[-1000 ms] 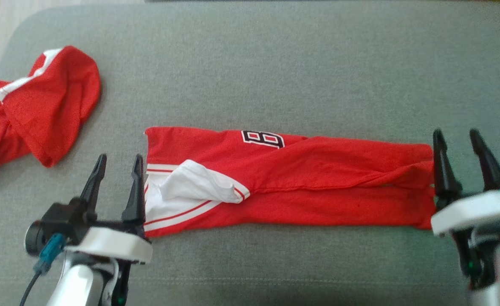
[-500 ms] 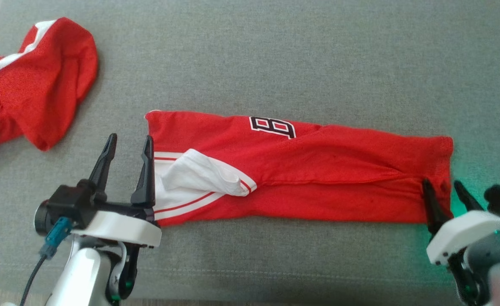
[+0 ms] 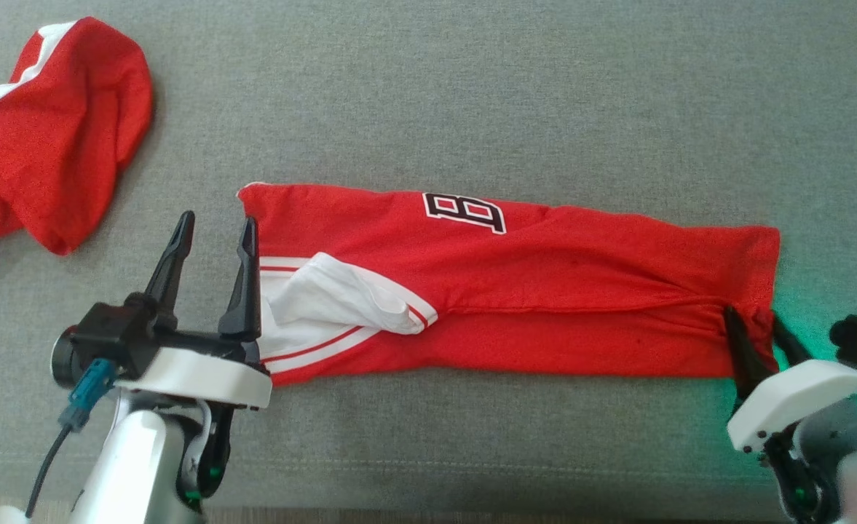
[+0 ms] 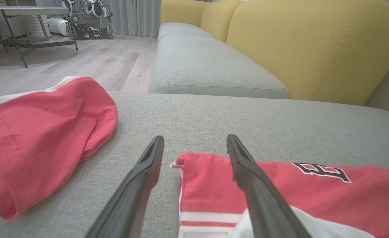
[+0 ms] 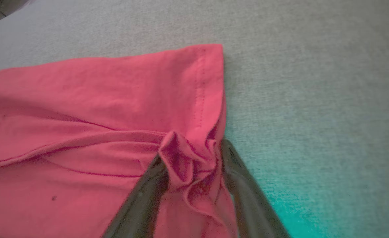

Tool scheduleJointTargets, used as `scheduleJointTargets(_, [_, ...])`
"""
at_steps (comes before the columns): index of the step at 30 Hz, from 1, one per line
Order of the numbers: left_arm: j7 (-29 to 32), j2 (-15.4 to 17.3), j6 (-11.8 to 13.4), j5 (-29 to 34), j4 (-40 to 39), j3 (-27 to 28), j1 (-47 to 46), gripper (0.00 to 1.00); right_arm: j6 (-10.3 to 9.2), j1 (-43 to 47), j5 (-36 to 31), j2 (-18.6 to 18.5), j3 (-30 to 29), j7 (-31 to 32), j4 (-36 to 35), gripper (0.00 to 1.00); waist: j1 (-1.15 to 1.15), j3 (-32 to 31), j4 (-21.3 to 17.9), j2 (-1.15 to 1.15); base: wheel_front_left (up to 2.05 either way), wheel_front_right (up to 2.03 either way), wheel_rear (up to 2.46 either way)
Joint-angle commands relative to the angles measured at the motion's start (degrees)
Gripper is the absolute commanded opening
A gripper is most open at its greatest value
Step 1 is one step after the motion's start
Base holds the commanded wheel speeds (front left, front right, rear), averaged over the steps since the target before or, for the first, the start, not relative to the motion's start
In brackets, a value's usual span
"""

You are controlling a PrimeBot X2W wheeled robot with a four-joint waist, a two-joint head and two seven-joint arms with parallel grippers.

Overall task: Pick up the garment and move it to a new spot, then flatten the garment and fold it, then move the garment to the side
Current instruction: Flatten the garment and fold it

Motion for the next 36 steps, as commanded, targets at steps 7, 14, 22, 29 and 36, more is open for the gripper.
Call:
scheduleJointTargets(7, [-0.32,0.11,-0.42,1.20,-1.30,3.45,-1.40,1.00,-0.04,0.43,1.16,-0.24,0.01,-1.28,-2.44,0.00,0.00,-1.30,-0.22,0.00,0.00,0.00,0.00])
scheduleJointTargets(14, [-0.33,-0.28,-0.63,1.64,-1.37,4.18,-0.41,1.00,-0.04,-0.39,-0.75,-0.24,-7.26,-1.70,-5.52,0.00,0.00,-2.81,-1.14,0.00,0.00,0.00,0.00])
scheduleJointTargets(22, [-0.33,-0.74,-1.03,1.98,-1.09,4.21,0.17,1.00,-0.04,0.28,-2.21,-1.52,-15.58,0.19,-8.69,0.00,0.00,-4.06,-1.19,0.00,0.00,0.00,0.00])
scheduleJointTargets(29, [-0.33,-1.06,-0.92,2.08,-0.68,4.85,1.62,1.00,-0.04,0.33,-1.89,-1.42,-11.17,2.62,-14.99,0.00,0.00,-6.48,-2.01,0.00,0.00,0.00,0.00])
scheduleJointTargets(36, [-0.33,-1.18,-0.97,2.29,-0.30,4.48,2.75,1.00,-0.04,-3.48,0.22,-0.72,5.38,4.65,-22.62,0.00,0.00,-9.13,-2.59,0.00,0.00,0.00,0.00])
